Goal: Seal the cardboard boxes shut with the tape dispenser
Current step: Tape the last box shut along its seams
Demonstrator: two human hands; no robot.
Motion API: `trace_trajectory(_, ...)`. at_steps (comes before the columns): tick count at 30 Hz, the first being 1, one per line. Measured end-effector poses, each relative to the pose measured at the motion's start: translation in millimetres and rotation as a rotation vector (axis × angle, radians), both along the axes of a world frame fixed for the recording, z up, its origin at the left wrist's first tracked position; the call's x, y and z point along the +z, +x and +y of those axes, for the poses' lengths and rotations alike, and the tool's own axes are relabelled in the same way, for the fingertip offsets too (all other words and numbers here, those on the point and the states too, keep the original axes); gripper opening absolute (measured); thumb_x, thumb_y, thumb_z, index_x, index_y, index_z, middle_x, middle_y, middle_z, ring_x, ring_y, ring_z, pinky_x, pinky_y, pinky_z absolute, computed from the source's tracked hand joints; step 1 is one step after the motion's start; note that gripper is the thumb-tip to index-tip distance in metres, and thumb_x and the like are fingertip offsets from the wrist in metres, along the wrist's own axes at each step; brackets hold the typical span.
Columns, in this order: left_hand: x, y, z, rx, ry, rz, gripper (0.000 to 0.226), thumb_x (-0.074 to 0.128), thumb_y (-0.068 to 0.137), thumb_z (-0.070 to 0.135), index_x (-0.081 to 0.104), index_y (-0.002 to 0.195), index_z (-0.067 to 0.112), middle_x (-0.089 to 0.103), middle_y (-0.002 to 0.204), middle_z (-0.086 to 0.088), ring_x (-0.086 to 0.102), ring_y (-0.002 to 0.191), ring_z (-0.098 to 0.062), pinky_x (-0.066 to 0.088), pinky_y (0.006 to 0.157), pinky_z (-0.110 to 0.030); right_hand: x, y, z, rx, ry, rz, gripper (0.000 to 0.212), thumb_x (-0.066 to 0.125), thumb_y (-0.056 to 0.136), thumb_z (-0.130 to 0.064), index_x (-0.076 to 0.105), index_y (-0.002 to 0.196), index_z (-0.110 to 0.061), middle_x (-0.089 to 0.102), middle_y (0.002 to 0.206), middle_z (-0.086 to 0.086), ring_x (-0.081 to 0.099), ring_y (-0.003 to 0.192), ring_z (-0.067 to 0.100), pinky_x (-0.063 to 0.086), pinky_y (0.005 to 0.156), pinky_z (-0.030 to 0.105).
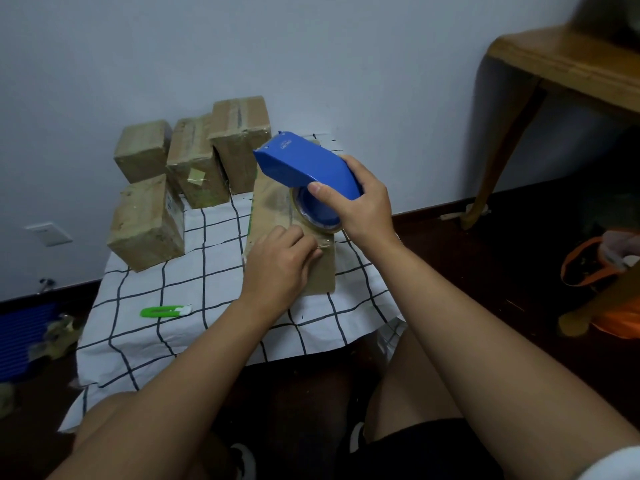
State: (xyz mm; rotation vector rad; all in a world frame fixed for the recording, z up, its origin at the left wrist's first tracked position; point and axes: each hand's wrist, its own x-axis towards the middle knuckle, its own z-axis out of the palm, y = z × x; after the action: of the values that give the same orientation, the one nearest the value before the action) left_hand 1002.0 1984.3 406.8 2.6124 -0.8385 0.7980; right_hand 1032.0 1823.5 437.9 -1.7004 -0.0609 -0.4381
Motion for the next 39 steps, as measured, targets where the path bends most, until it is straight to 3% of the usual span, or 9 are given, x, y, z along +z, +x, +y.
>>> trace_trajectory(6, 2, 3, 23, -0.056, -0.179, 0.141, 0.021, 0.059, 0.095, 0.028, 0.072, 0.103, 0.014, 0.069, 0.095, 0.001, 0.058, 0.089, -0.019, 0.045, 0.075, -0.030, 0, -1, -2, 0.002, 0.010, -0.033, 0.047, 0.079, 0.080, -0.042, 0.063, 0.119, -0.022, 0.063, 0.113, 0.001, 0.060, 0.104, 0.021, 0.053, 0.091, 0.047)
trace_trajectory(11, 1, 8, 33, 0.034, -0.243, 0.181, 0.013, 0.069, 0.089, 0.024, 0.073, 0.085, 0.013, 0.064, 0.089, 0.000, 0.053, 0.085, -0.019, 0.042, 0.074, -0.032, -2, 1, -2, -0.003, 0.011, -0.039, 0.045, 0.078, 0.079, -0.044, 0.064, 0.117, -0.024, 0.063, 0.110, -0.001, 0.061, 0.100, 0.019, 0.056, 0.087, 0.044)
trace_trajectory(15, -7, 12, 35, 0.005, -0.281, 0.190, 0.014, 0.072, 0.087, 0.028, 0.074, 0.085, 0.014, 0.062, 0.085, -0.001, 0.052, 0.083, -0.020, 0.041, 0.073, -0.034, -3, 2, -1, -0.006, 0.015, -0.043, 0.048, 0.078, 0.079, -0.044, 0.064, 0.119, -0.022, 0.064, 0.112, 0.000, 0.061, 0.102, 0.019, 0.056, 0.088, 0.043)
trace_trajectory(21, -11, 14, 33, -0.016, -0.098, -0.038, 0.025, 0.064, 0.091, 0.033, 0.064, 0.077, 0.013, 0.053, 0.076, -0.003, 0.047, 0.072, -0.024, 0.034, 0.064, -0.035, -2, 3, 1, -0.009, -0.019, -0.028, 0.052, 0.078, 0.078, -0.047, 0.062, 0.122, -0.022, 0.063, 0.115, 0.000, 0.061, 0.105, 0.020, 0.055, 0.089, 0.044)
trace_trajectory(26, -10, 18, 41, -0.072, -0.105, -0.035, 0.024, 0.059, 0.093, 0.039, 0.071, 0.092, 0.018, 0.055, 0.079, 0.002, 0.048, 0.073, -0.020, 0.037, 0.064, -0.034, 6, 2, 12, -0.041, 0.023, -0.029, 0.054, 0.078, 0.072, -0.051, 0.065, 0.115, -0.021, 0.065, 0.111, 0.001, 0.062, 0.102, 0.020, 0.055, 0.089, 0.046)
trace_trajectory(31, -16, 15, 34, -0.039, -0.007, -0.167, 0.025, 0.059, 0.097, 0.028, 0.061, 0.079, 0.011, 0.054, 0.075, -0.006, 0.044, 0.070, -0.025, 0.026, 0.064, -0.033, -1, -3, 36, -0.027, 0.051, -0.034, 0.056, 0.077, 0.070, -0.054, 0.064, 0.116, -0.024, 0.064, 0.113, -0.004, 0.062, 0.104, 0.014, 0.055, 0.091, 0.041)
trace_trajectory(39, -22, 13, 33, 0.001, -0.097, -0.190, 0.021, 0.061, 0.096, 0.033, 0.071, 0.093, 0.014, 0.058, 0.078, -0.003, 0.050, 0.071, -0.023, 0.033, 0.063, -0.035, -6, -7, 40, -0.069, -0.006, -0.052, 0.056, 0.074, 0.073, -0.055, 0.062, 0.119, -0.025, 0.062, 0.116, -0.003, 0.059, 0.107, 0.016, 0.052, 0.094, 0.044)
